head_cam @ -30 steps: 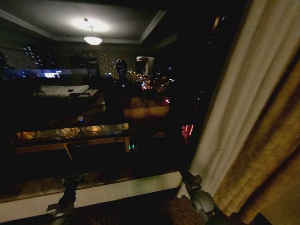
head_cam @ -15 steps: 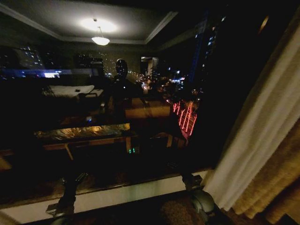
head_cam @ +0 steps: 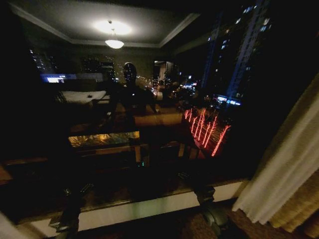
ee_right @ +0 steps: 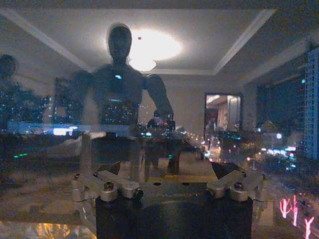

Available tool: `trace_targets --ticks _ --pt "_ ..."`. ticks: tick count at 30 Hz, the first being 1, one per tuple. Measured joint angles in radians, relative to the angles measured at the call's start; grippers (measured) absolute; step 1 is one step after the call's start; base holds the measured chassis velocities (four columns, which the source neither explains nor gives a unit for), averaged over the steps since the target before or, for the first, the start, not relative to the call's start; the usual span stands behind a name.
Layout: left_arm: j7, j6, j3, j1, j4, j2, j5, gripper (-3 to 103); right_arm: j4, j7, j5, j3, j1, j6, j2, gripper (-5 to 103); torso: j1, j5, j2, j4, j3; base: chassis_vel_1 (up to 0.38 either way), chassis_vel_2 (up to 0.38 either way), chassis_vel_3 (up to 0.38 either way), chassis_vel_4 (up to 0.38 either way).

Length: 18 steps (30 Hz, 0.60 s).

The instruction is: Open the curtains by pulling them apart, changing their state from closed to fully open.

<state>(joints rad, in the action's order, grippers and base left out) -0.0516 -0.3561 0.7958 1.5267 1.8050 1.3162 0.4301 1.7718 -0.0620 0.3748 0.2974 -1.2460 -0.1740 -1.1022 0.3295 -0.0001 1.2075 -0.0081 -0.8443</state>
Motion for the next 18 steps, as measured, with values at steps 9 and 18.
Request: trace_targets --ticks 9,18 --pt "0.000 0.000 0.000 0.000 0.000 0.000 0.000 100 0.000 0.000 0.000 0.000 0.000 0.000 0.000 100 0.000 0.0000 0.000 0.0003 0.000 0.406 0.309 -0.401 -0.300" --pt "0.000 0.000 0.000 0.000 0.000 0.000 0.000 100 0.000 0.000 0.000 0.000 0.000 0.000 0.000 100 0.000 0.0003 0.000 0.0002 0.000 0.406 0.271 -0.411 -0.284"
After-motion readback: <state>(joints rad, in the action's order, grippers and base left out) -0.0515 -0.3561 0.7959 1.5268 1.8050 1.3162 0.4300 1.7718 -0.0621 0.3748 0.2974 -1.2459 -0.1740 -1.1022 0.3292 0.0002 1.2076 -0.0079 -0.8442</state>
